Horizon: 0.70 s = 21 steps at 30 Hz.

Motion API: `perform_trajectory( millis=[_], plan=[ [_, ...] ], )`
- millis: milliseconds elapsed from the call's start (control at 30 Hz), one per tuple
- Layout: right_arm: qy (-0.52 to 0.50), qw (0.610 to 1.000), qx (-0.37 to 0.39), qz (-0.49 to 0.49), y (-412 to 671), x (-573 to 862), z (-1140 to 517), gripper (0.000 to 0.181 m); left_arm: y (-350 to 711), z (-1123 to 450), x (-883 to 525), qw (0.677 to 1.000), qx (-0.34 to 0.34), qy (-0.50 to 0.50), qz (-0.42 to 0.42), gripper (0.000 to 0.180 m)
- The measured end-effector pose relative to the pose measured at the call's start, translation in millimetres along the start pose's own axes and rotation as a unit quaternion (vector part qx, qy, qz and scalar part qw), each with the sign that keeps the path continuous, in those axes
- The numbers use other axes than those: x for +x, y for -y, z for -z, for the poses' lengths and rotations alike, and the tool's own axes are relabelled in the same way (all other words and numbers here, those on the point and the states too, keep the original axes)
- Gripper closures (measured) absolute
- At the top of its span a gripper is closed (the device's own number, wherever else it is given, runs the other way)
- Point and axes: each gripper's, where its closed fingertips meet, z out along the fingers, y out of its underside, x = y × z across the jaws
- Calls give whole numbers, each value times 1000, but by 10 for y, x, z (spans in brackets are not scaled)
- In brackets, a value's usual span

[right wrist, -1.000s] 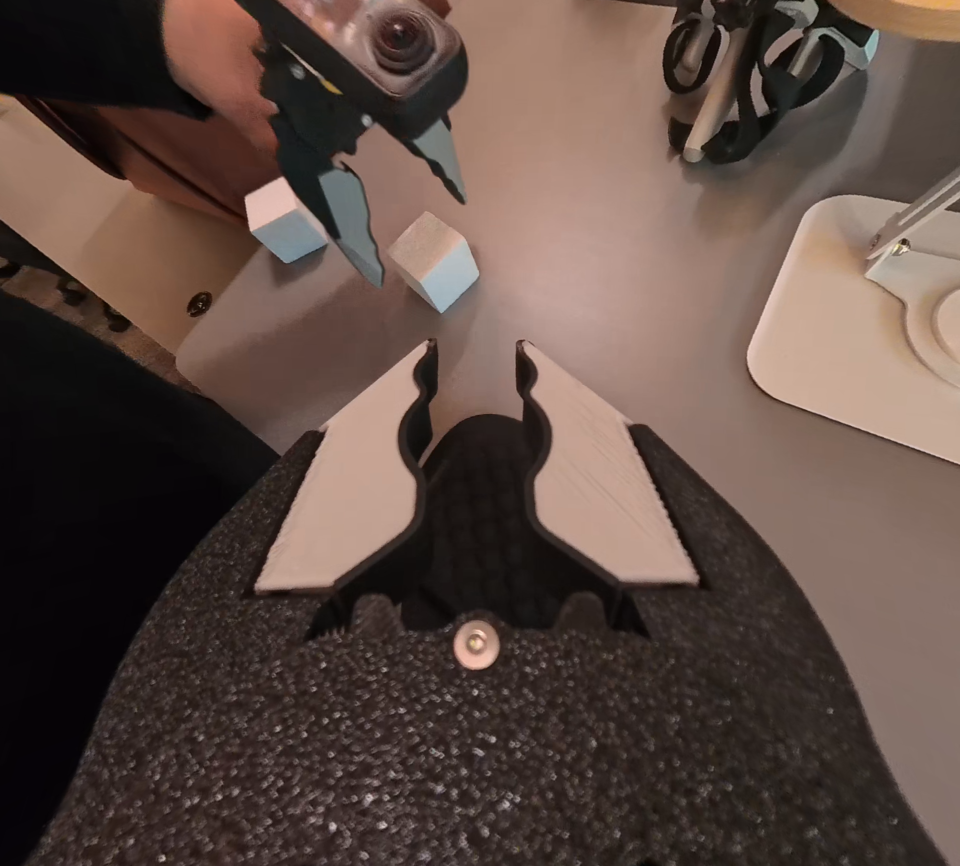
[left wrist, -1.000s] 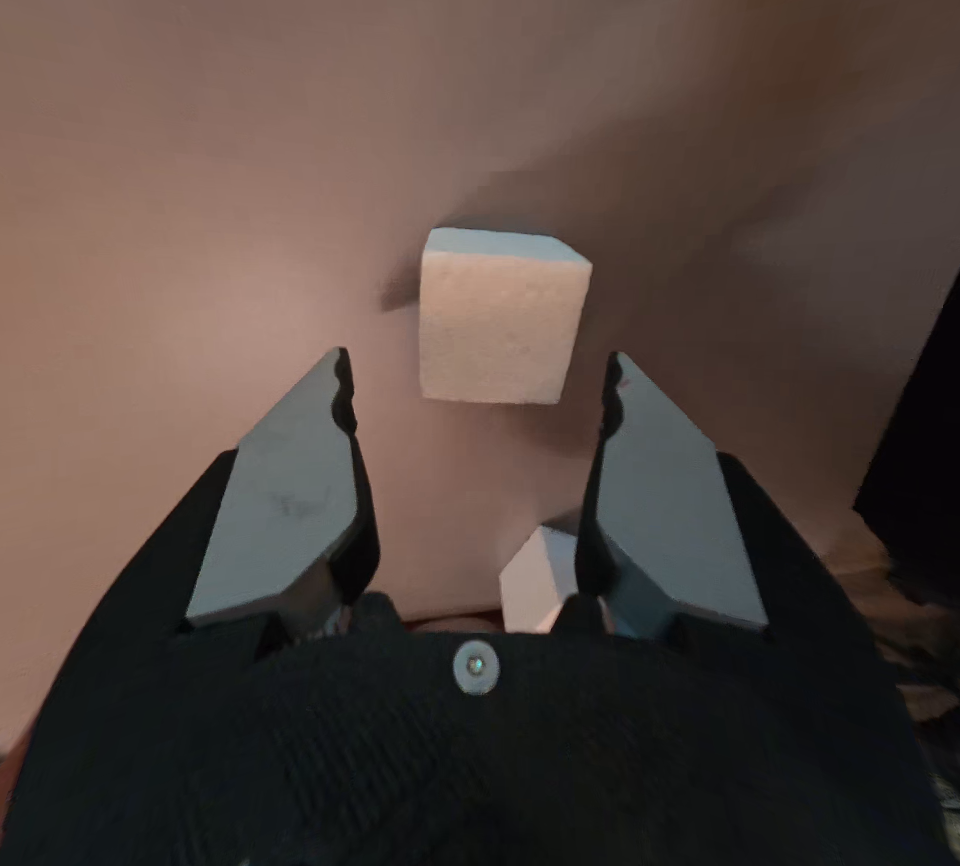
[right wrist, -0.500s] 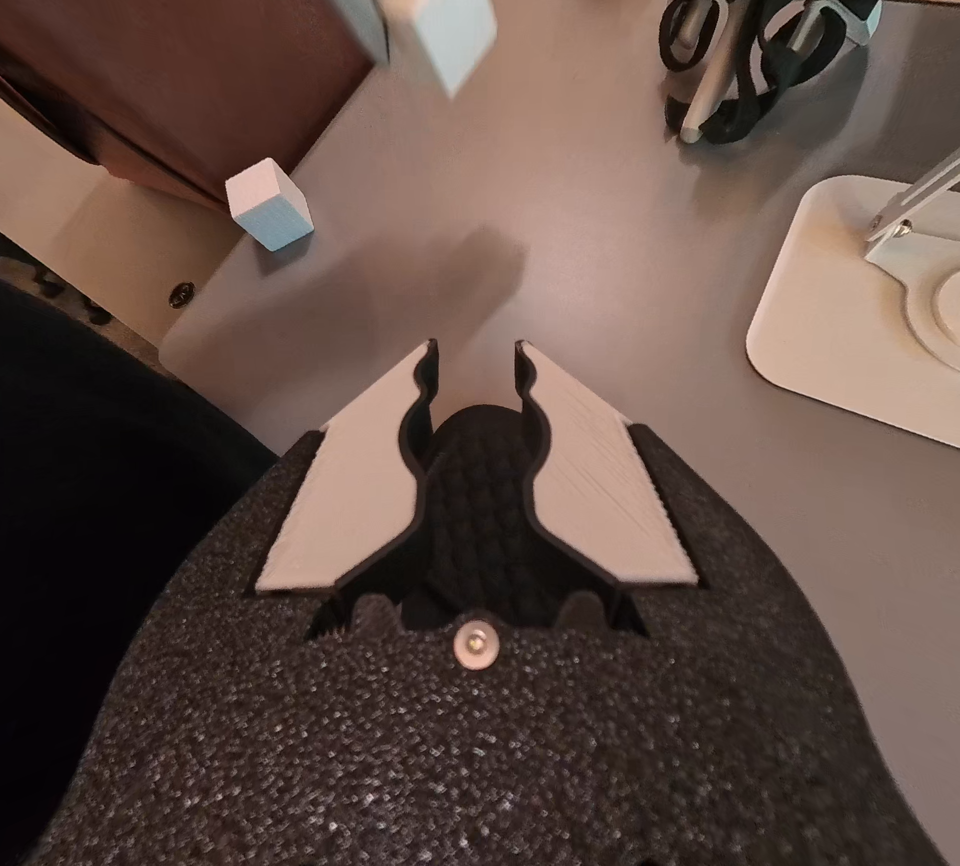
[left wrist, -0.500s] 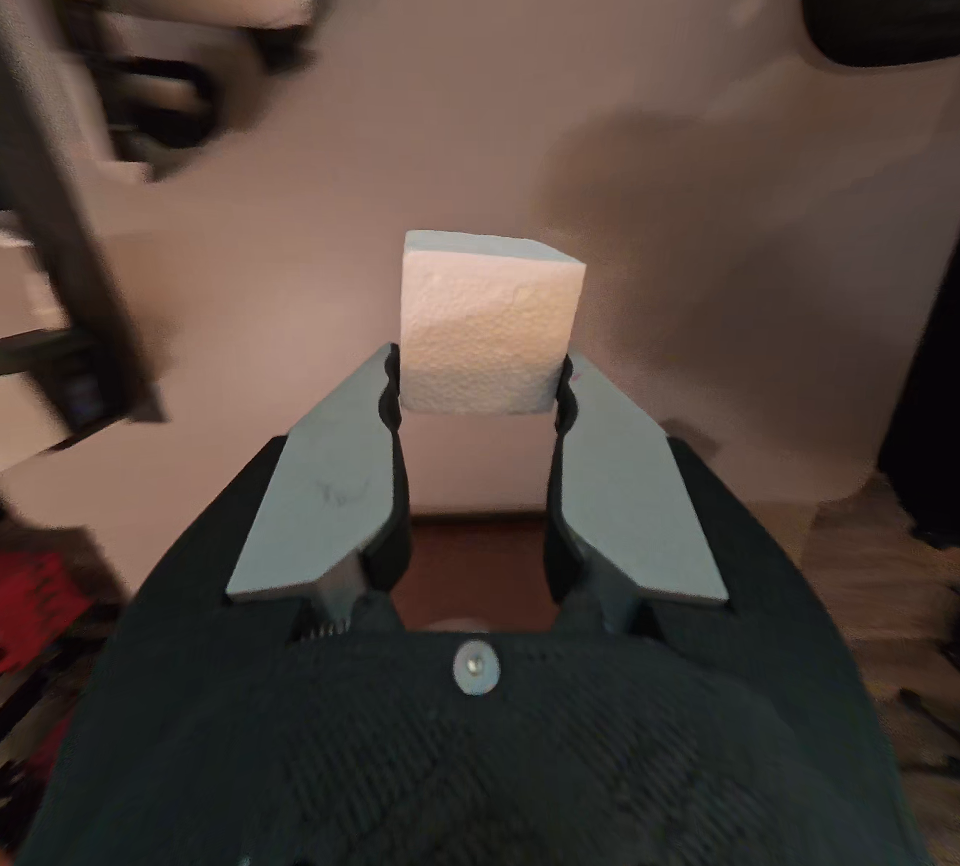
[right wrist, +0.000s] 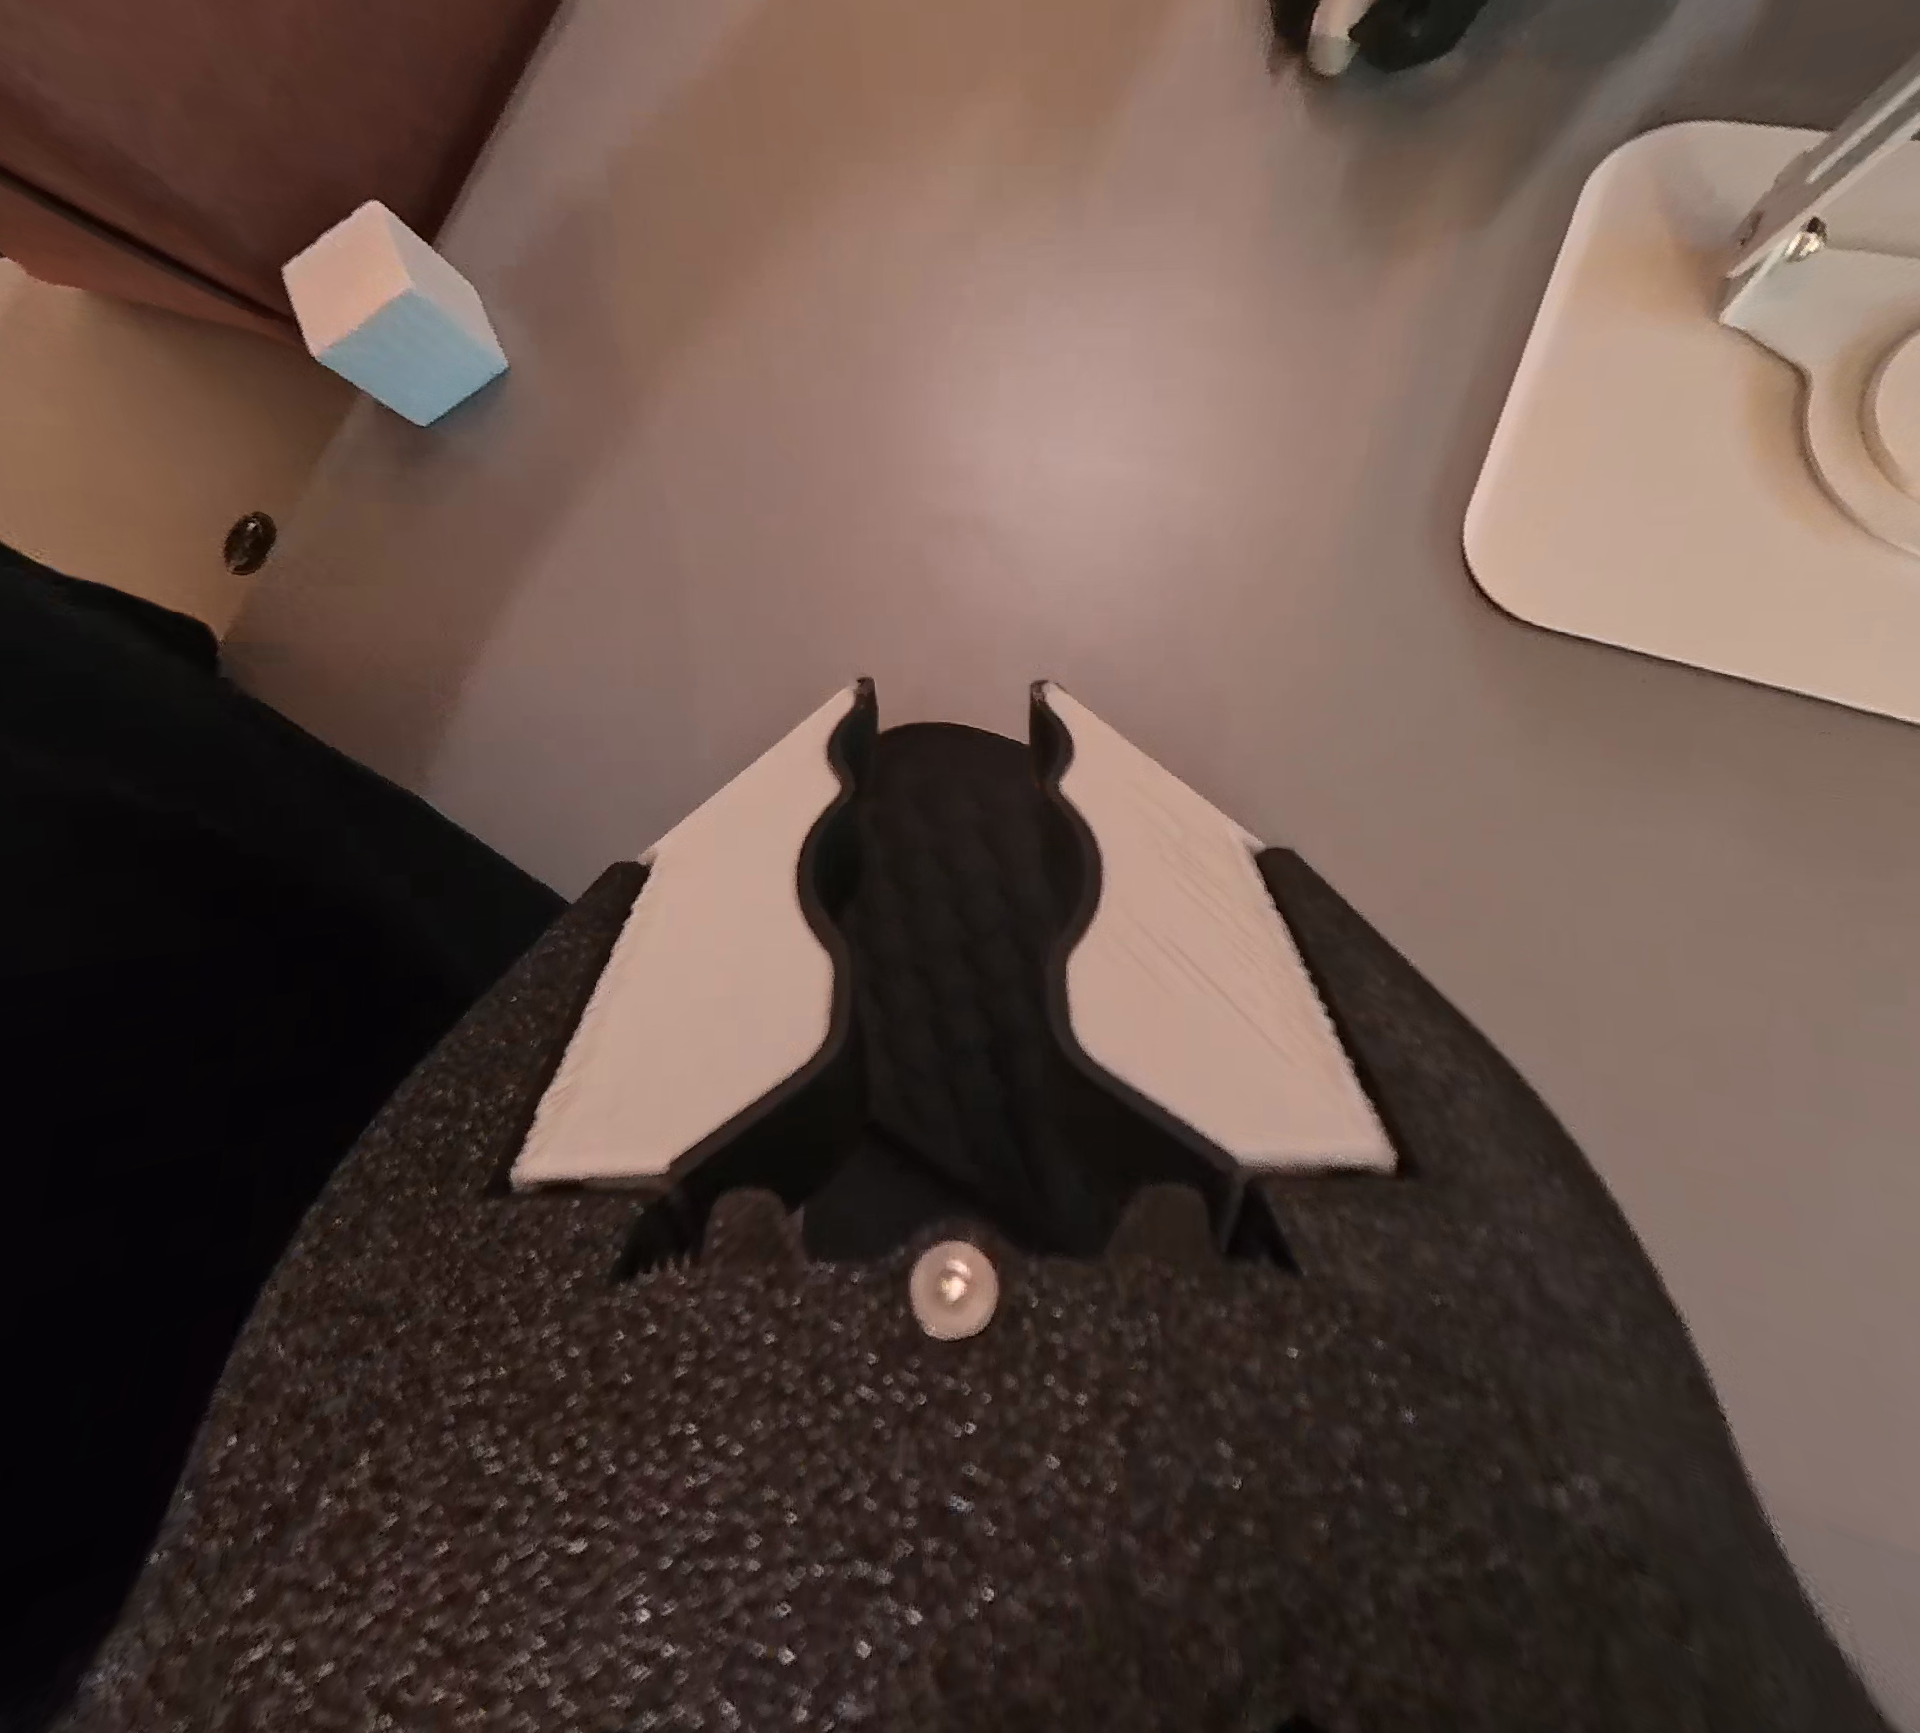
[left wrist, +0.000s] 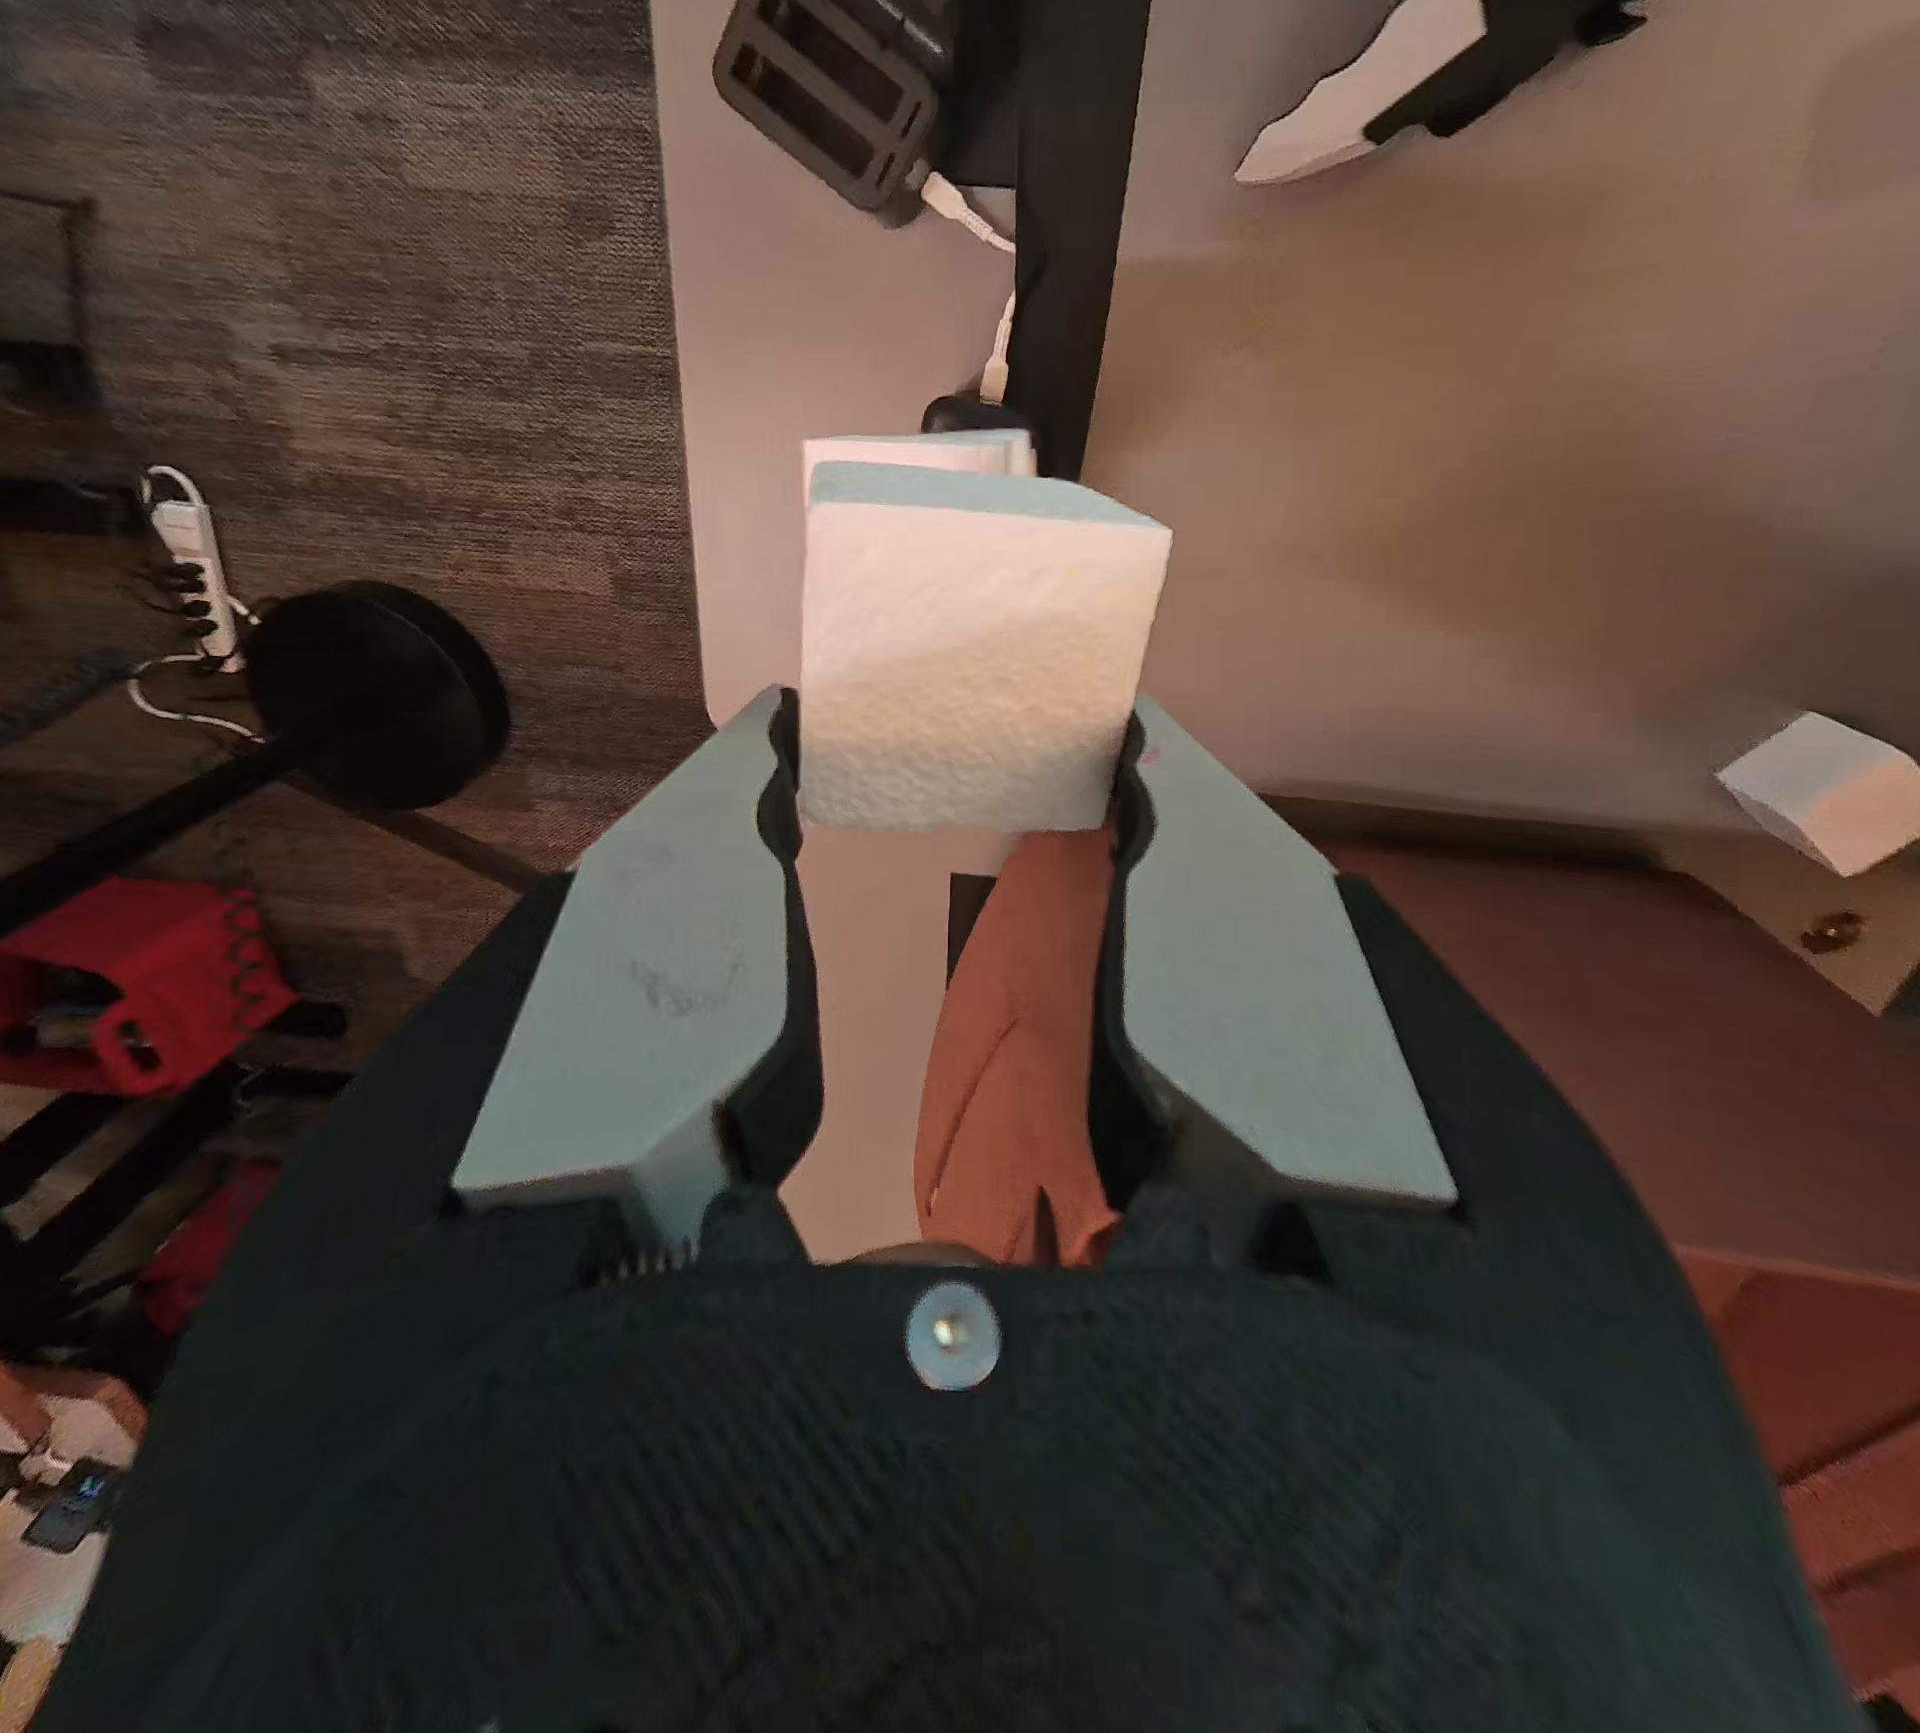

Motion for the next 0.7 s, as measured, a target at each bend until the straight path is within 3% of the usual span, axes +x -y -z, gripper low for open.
perform_trajectory(
  millis=[267, 700],
  plan=[
    [-17, 999, -14, -24, -6, 134, -41, 152, 24, -274, -185, 999, -24, -5, -28, 122],
    [-3, 1000, -26, -16, -10, 125, -105, 153, -35, -436, -127, 1000, -20, -16, 1, 122]
  ],
)
